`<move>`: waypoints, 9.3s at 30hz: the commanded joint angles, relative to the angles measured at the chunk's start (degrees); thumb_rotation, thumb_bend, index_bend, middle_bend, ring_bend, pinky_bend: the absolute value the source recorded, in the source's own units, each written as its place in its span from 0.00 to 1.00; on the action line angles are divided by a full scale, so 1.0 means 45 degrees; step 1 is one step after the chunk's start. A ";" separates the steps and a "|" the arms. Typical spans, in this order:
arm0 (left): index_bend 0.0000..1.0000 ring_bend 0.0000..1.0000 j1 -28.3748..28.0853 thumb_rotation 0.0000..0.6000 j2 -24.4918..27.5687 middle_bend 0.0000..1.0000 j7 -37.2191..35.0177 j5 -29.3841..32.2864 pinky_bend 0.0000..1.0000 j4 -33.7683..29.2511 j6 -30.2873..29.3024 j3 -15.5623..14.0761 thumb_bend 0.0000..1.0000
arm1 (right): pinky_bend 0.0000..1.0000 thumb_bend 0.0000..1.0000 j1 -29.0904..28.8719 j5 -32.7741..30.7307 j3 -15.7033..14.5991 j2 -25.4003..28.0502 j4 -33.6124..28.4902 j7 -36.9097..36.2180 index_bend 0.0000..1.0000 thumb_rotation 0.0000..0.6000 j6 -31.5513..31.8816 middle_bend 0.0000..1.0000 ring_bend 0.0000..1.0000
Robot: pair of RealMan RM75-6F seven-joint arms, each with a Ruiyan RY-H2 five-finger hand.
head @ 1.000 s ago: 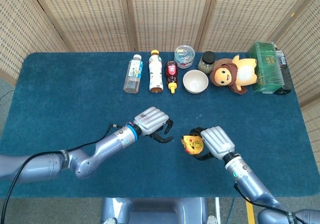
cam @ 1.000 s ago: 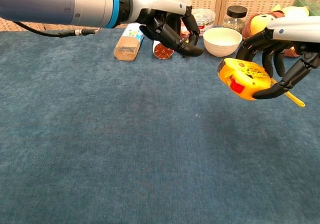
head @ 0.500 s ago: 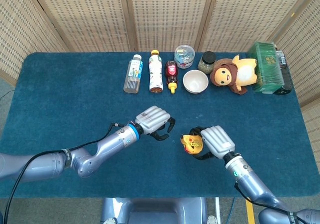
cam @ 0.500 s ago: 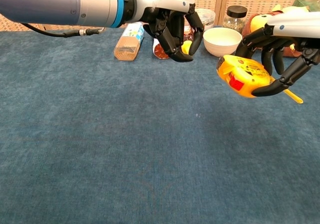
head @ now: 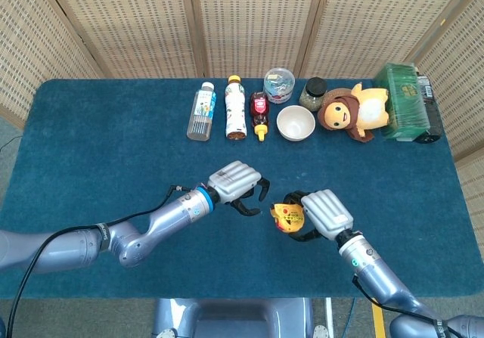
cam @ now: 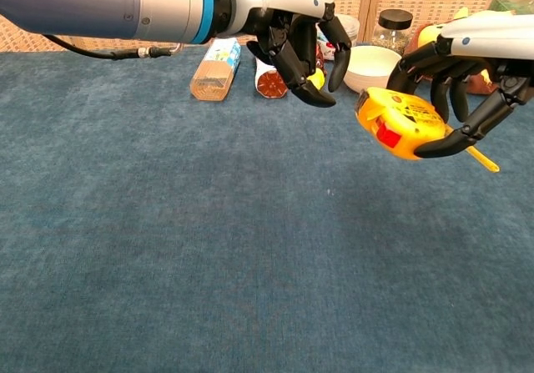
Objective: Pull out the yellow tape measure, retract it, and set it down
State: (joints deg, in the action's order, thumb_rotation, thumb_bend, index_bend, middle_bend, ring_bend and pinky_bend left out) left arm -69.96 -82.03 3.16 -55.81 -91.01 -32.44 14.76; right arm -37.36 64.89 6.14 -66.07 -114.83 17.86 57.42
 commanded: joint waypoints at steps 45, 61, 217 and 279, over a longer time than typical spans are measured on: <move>0.49 1.00 -0.0303 0.91 -0.0310 1.00 -0.1607 -0.0316 0.99 0.0339 0.0494 0.0148 0.26 | 0.50 0.24 -0.0028 -0.0023 0.0043 0.0080 -0.0575 0.0146 0.48 0.84 0.0115 0.50 0.52; 0.49 1.00 -0.0274 0.92 -0.0291 1.00 -0.1762 -0.0380 0.99 0.0366 0.0388 0.0093 0.26 | 0.51 0.24 -0.0010 -0.0064 0.0041 0.0133 -0.0605 0.0107 0.48 0.84 0.0159 0.50 0.52; 0.68 1.00 0.5653 1.00 0.4667 1.00 -0.6007 -0.2947 0.99 -0.0138 -0.0810 -0.1698 0.34 | 0.53 0.24 0.1442 0.0919 -0.0806 0.1899 0.0659 -0.0959 0.52 0.84 0.0036 0.54 0.54; 0.55 1.00 0.1843 0.69 -0.0799 1.00 -0.0718 0.1823 0.96 0.0053 -0.1401 -0.0018 0.28 | 0.54 0.24 0.0543 0.0133 0.0043 0.0408 0.0381 -0.0465 0.52 0.84 -0.0303 0.54 0.54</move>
State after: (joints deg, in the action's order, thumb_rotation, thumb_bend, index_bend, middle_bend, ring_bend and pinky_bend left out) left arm -61.72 -85.78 -0.07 -47.68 -90.63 -38.75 14.68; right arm -34.92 65.52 6.34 -64.26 -113.16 15.82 56.05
